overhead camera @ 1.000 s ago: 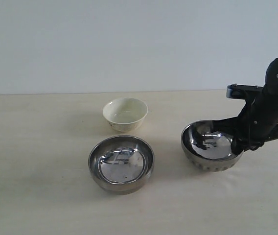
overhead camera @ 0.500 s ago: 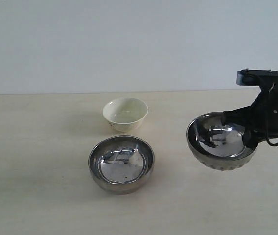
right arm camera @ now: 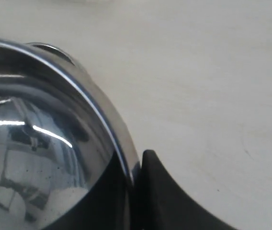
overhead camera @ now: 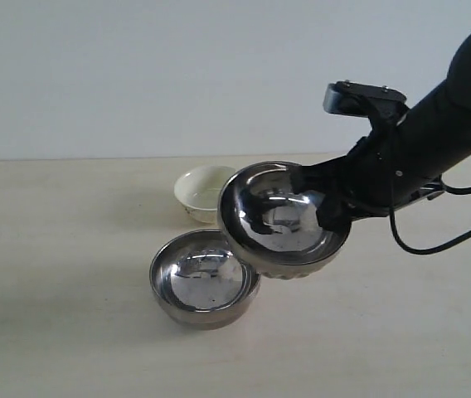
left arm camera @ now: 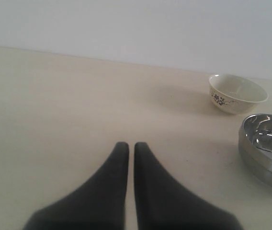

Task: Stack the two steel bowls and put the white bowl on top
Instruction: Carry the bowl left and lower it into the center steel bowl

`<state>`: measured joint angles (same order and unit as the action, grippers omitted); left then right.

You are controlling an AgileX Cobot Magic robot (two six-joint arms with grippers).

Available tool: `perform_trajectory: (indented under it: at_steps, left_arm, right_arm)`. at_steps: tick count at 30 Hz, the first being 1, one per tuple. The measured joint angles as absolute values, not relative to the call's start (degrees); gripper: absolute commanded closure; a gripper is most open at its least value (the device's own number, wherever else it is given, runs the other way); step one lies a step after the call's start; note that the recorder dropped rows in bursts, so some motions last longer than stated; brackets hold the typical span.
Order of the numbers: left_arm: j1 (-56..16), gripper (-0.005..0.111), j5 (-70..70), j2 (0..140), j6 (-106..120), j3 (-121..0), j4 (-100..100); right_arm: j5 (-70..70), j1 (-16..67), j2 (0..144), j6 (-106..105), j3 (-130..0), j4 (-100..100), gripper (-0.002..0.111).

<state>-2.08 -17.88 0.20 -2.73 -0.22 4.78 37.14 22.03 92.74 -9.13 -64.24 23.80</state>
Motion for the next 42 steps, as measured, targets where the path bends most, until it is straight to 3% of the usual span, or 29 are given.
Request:
perform_trajectory:
  at_steps: [10, 27, 42]
  left_arm:
    - [-2.08, 0.103, -17.88, 0.20, -2.73, -0.22, 4.78]
    - [-2.08, 0.103, -17.88, 0.20, -2.73, -0.22, 4.78]
    - [-2.08, 0.103, -17.99, 0.20, -2.73, -0.22, 4.78]
  right_arm:
    - [38.06, 25.25, 92.98, -6.12, -68.90, 23.91, 0.108]
    - [39.22, 31.16, 107.02, -4.48, -77.55, 23.94, 0.108]
    - [37.49, 31.39, 112.44, -3.97, -77.68, 24.52, 0.108]
